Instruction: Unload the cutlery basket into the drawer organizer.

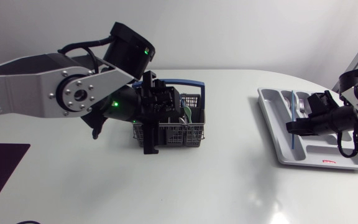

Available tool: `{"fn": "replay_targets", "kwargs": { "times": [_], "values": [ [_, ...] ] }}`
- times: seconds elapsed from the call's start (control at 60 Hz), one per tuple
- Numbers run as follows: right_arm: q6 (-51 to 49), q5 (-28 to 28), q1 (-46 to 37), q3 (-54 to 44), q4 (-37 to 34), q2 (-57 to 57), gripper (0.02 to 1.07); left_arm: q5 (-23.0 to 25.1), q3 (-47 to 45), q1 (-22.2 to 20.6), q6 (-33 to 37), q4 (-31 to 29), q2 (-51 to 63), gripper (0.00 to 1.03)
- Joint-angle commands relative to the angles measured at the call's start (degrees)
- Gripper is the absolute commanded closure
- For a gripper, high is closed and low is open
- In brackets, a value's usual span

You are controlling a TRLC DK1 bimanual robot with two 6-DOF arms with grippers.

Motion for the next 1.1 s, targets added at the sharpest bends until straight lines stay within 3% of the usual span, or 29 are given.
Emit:
{"fn": "replay_targets", "kwargs": {
  "times": [0.0, 0.15, 0.35, 0.417, 0.5, 0.767, 1.017, 1.083],
  "values": [
    [1.4, 0.8, -1.8, 2.8, 0.6, 4.6, 1.0, -0.4, 1.1, -0.4, 3.6, 0.1, 2.3, 0.2],
    [2.5, 2.5, -2.5, 4.8, 1.9, 9.4, 0.93, -0.4, 2.3, -0.4, 6.5, 0.0, 4.4, 0.2],
    [2.6, 3.0, -2.3, 5.0, 3.0, 11.8, 0.55, -0.4, 5.3, -0.3, 9.2, 0.1, 7.9, 0.2],
    [2.4, 3.0, -1.9, 4.7, 3.2, 11.7, 0.47, -0.5, 6.6, -0.1, 9.9, 0.1, 8.9, 0.21],
    [2.2, 3.0, -1.2, 3.7, 3.4, 11.4, 0.36, -0.5, 8.2, 0.0, 12.3, 0.0, 10.3, 0.28],
    [1.1, 3.1, 0.6, 0.3, 4.4, 7.4, 0.31, -0.5, 14.6, 1.5, 20.3, -3.7, 14.5, 0.57],
    [0.1, 2.8, 0.8, -1.8, 4.6, 4.7, 0.31, -0.6, 16.8, 2.6, 26.2, -5.1, 17.7, 0.63],
    [-0.3, 2.8, 1.0, -2.3, 4.6, 4.1, 0.26, -0.5, 16.9, 2.8, 27.7, -5.7, 18.5, 0.63]
  ]
}}
